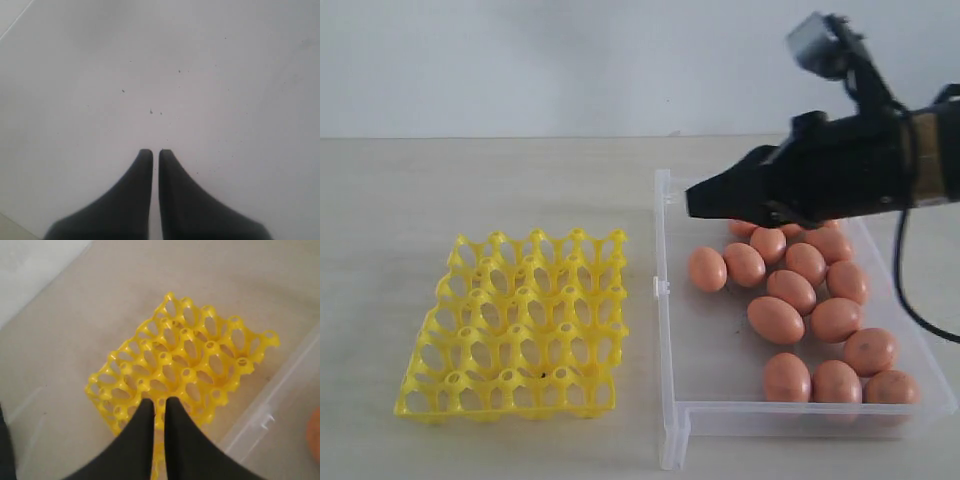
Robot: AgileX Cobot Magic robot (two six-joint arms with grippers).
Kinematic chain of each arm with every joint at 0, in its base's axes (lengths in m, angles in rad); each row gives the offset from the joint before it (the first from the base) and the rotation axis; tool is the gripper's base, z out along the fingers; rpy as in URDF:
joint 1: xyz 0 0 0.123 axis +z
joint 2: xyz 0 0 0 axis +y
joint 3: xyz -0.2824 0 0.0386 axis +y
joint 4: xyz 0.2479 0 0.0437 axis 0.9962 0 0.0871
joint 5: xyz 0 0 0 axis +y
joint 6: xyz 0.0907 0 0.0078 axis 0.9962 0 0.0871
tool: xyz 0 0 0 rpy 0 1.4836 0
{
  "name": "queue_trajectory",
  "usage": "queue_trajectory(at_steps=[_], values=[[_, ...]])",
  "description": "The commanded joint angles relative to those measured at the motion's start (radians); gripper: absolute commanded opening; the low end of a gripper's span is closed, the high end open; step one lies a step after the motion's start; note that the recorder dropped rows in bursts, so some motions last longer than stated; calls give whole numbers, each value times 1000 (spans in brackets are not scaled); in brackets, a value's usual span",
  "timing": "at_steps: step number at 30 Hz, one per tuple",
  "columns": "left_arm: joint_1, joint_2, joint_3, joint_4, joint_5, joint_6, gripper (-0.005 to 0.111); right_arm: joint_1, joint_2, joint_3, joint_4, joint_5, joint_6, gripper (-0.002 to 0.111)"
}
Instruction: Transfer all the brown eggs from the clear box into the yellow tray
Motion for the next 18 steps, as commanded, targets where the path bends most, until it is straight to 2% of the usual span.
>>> queue_trajectory(at_steps=[1, 3, 5, 6, 7, 9, 13, 15, 18], values=[[2, -3, 4, -5, 1, 7, 4, 135, 176, -170, -27, 197, -78, 0], [2, -3, 4, -5, 1, 7, 4, 150, 199, -213, -27, 450, -272, 0], [2, -3, 4, -5, 1, 7, 4, 181, 190, -208, -27, 835, -641, 0], [2, -3, 4, -5, 1, 7, 4, 192, 185, -217, -27, 954, -671, 0], [2, -3, 4, -5, 1, 7, 4, 194, 171, -231, -27, 971, -650, 0], [2, -3, 4, -5, 1, 7, 4, 194, 143, -254, -27, 830, -720, 0], [2, -3, 4, -5, 1, 7, 4, 198, 124, -350, -27, 876, -422, 0], [2, -3, 4, -5, 1, 7, 4, 198, 106, -385, -27, 871, -355, 0], [2, -3, 4, -5, 1, 7, 4, 198, 72, -397, -27, 759, -328, 0]])
